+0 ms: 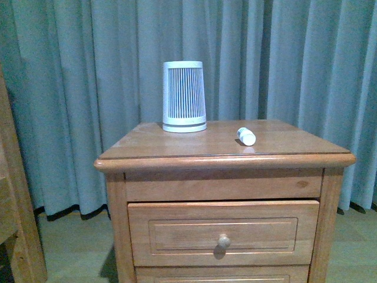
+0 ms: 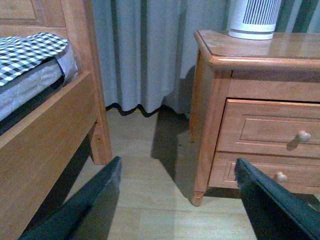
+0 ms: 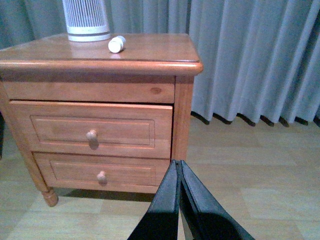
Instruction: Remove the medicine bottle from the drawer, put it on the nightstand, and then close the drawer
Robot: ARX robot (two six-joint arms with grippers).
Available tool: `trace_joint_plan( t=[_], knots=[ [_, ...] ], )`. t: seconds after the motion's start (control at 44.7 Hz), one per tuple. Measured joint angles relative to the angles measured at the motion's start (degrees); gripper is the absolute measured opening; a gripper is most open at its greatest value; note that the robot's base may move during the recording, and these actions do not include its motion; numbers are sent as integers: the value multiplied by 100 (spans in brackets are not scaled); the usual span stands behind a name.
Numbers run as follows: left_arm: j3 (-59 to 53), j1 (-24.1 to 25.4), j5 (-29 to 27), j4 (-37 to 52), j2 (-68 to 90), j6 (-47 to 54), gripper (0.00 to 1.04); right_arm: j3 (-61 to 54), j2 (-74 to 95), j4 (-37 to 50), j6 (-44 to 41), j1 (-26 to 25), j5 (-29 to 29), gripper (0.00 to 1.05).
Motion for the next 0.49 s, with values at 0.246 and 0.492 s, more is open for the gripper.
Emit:
trace_joint_plan(
  t=[0.246,0.492],
  knots=[
    [0,0,2,0,-2,0,29,0,-804,-785,2,2,4,3],
    [0,0,2,0,0,-2,3,0,-815,-793,2,2,2,3]
  ],
)
